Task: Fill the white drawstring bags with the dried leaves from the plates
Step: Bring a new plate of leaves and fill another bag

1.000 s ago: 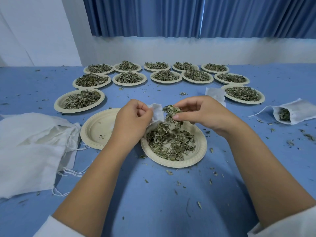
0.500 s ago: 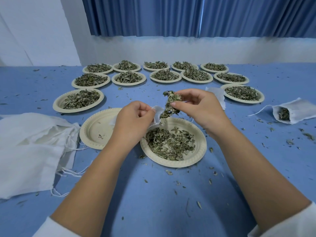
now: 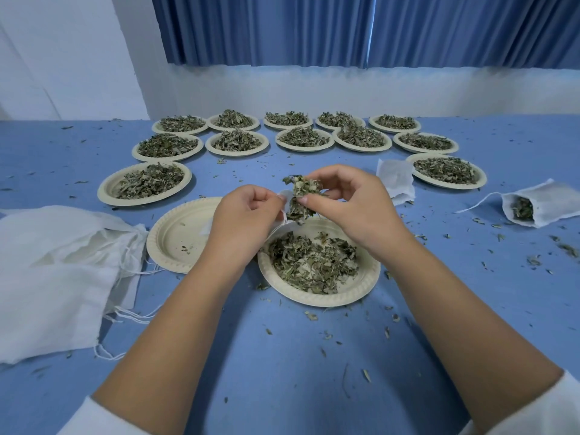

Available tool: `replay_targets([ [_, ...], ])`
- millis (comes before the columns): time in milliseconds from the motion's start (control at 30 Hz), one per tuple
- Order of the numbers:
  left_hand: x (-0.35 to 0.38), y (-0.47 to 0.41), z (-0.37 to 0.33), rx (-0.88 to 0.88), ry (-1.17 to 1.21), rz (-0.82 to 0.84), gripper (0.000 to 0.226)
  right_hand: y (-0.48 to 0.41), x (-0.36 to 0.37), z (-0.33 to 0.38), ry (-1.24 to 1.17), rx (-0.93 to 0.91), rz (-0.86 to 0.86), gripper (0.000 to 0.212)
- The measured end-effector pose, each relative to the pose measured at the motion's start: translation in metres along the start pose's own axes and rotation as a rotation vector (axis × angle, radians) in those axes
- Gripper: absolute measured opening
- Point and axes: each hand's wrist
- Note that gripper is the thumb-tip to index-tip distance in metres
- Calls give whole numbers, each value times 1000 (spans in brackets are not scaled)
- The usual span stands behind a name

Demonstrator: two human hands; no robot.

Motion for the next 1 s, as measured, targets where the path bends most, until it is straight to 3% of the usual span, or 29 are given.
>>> replay_targets([
  [1000,5,4,-1,16,33,10,11,-2,2,-13,357,43,118,16],
])
Point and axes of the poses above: each hand's wrist, its own y-axis away from the middle knuckle, its own x-axis out of the palm, z = x × y, and after that the axes turned 6 degrees about y, right-handed
